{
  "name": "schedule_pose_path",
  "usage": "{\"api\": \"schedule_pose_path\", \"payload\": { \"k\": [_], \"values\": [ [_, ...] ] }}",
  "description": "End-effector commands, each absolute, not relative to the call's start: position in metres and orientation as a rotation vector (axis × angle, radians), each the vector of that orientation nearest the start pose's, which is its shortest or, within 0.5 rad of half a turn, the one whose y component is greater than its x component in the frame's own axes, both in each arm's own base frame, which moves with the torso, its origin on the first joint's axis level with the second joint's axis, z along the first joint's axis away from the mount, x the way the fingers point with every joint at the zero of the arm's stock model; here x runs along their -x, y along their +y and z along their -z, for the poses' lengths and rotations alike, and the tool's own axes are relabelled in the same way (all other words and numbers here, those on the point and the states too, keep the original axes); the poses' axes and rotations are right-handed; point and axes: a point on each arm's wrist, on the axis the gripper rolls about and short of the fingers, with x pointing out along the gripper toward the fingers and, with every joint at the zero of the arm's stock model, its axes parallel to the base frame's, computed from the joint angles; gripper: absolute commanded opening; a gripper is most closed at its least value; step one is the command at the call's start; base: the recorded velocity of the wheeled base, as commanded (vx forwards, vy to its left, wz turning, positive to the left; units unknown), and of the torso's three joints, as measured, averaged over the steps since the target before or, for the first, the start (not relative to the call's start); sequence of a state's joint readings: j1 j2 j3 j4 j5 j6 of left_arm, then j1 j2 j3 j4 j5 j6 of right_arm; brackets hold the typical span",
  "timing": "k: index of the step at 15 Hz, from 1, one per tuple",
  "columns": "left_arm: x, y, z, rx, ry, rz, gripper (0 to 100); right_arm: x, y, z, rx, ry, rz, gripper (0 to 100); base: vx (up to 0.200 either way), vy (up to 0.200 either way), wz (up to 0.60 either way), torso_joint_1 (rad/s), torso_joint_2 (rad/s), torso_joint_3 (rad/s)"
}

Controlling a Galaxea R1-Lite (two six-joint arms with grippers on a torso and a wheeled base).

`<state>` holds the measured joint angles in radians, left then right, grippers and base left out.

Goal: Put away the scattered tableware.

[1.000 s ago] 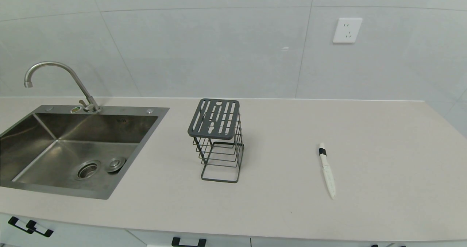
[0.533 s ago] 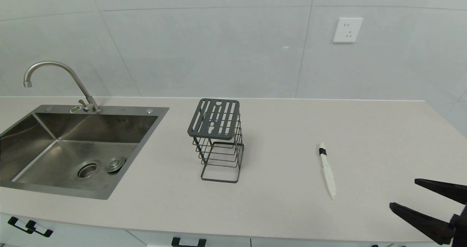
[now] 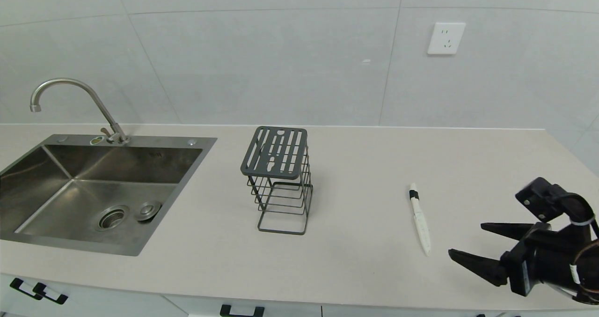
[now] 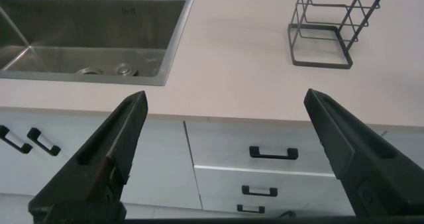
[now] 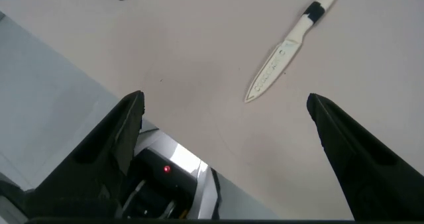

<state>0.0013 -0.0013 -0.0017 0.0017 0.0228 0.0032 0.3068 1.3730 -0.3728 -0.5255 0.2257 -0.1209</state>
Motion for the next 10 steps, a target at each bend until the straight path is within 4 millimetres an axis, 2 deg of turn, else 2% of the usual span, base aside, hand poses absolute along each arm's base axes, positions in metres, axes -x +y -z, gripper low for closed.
{"api": "schedule_pose_path", "payload": {
  "k": [1, 5, 10],
  "values": [
    [0.023, 0.000, -0.076, -0.002, 0.000, -0.025, 100, -0.203, 0.074, -0.132, 0.153, 0.508, -0.530, 100, 0.000, 0.000, 0.00, 0.000, 0.00, 0.000],
    [0.023, 0.000, -0.076, -0.002, 0.000, -0.025, 100, -0.240, 0.086, -0.128, 0.116, 0.549, -0.411, 100, 0.000, 0.000, 0.00, 0.000, 0.00, 0.000],
    [0.023, 0.000, -0.076, -0.002, 0.000, -0.025, 100, -0.273, 0.095, -0.108, 0.155, 0.627, -0.319, 100, 0.000, 0.000, 0.00, 0.000, 0.00, 0.000]
  ]
}}
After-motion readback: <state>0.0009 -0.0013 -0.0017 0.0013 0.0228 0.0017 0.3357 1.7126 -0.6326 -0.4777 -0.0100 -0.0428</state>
